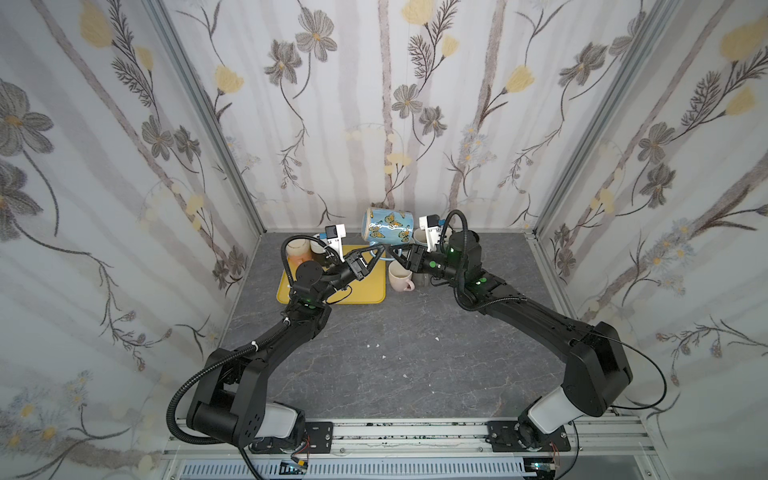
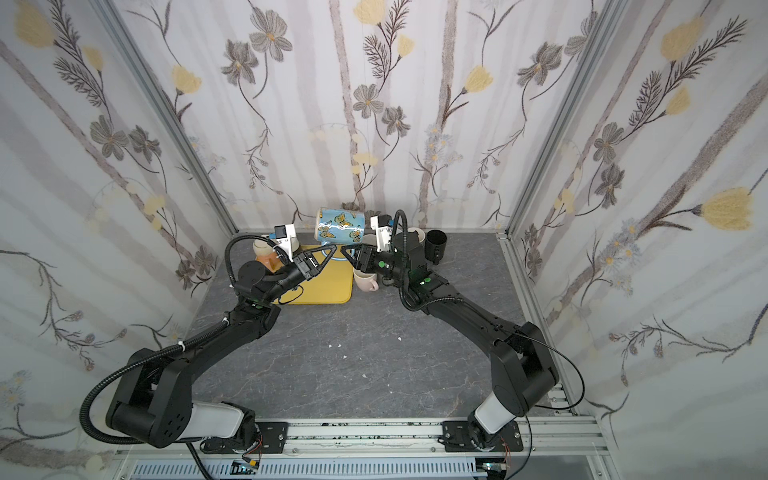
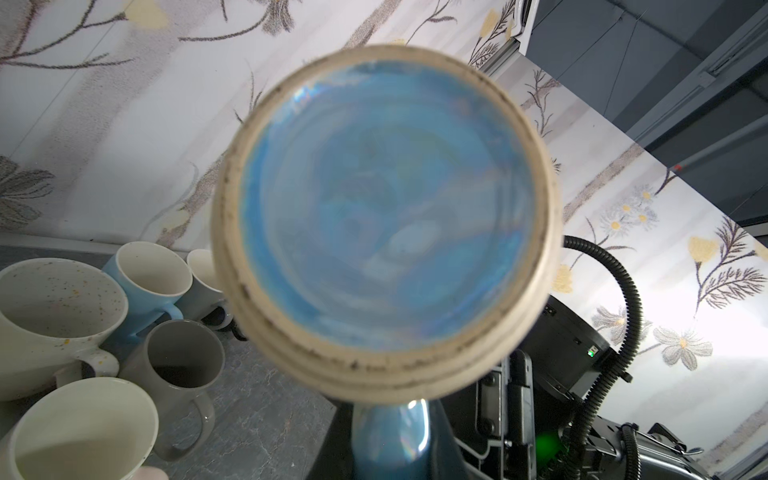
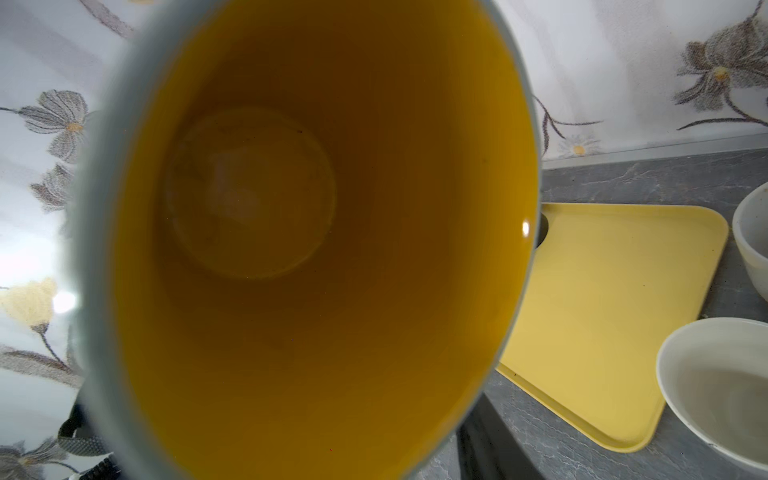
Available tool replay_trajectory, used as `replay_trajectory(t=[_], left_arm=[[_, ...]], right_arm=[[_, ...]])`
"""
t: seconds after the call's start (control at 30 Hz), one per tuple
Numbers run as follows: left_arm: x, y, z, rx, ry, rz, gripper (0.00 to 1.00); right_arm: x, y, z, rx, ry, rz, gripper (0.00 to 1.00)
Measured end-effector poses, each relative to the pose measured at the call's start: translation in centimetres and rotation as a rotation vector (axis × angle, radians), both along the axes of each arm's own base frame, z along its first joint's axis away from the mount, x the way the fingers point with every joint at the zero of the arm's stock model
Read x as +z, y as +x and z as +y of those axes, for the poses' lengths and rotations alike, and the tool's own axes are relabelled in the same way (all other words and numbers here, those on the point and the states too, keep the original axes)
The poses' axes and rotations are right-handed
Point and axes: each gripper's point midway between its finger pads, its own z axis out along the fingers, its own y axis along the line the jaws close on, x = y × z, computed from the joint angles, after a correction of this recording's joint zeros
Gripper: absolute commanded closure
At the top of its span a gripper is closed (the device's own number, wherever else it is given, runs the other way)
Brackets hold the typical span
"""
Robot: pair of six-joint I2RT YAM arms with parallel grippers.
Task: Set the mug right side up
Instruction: 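Lift the blue butterfly mug with the left gripper while the right approaches, then grasp the blue mug's handle with the right gripper while the left holds it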
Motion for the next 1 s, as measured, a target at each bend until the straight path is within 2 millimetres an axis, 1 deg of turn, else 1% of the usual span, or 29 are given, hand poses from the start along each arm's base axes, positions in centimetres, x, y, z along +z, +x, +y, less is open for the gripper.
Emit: replay_trajectory(t=[0.07,0.1,0.17,0.3,0.43,0.5,0.77,0.87,0.9,0.93,1.0], left_arm=[[0.3,0.0,-0.1,-0.012,-0.013,-0.001,1.0],[0.4,0.0,-0.2,-0.016,-0.014,-0.009,1.0],[0.1,0.0,-0.3,-0.029,-0.015,0.001,1.0],[-0.1,0.3,-0.3,-0.034,-0.031,0.009,1.0],[0.2,0.4,-0.2,-0.041,-0.058,0.019,1.0],[0.2,0.4,-0.2,-0.044,-0.058,0.017,1.0],[-0.1,0.2,-0.4,-0.065,-0.049,0.022,1.0],[0.0,0.2,-0.4,-0.07,-0.047,0.02,0.96],[0.0,0.1,-0.4,-0.075,-0.044,0.019,0.97],[0.1,0.2,-0.5,-0.077,-0.043,0.02,1.0],[0.2,0.1,-0.5,-0.089,-0.041,0.019,1.0]], right_arm=[[0.3,0.0,0.5,0.024,0.024,-0.009,0.57],[0.3,0.1,0.7,0.035,0.038,-0.008,0.6],[0.3,0.0,1.0,0.055,0.057,0.003,0.7],[1.1,-0.1,1.1,0.069,0.102,0.017,0.87],[2.1,-0.4,1.1,0.085,0.134,-0.011,0.97],[2.0,-0.5,1.0,0.085,0.135,-0.012,1.0],[1.7,-0.8,0.8,0.088,0.138,-0.012,1.0],[1.8,-0.8,0.8,0.088,0.139,-0.015,1.0],[1.8,-0.8,0.8,0.088,0.139,-0.016,1.0],[2.0,-0.9,0.7,0.087,0.141,-0.018,1.0],[2.3,-1.1,0.5,0.085,0.138,-0.021,1.0]])
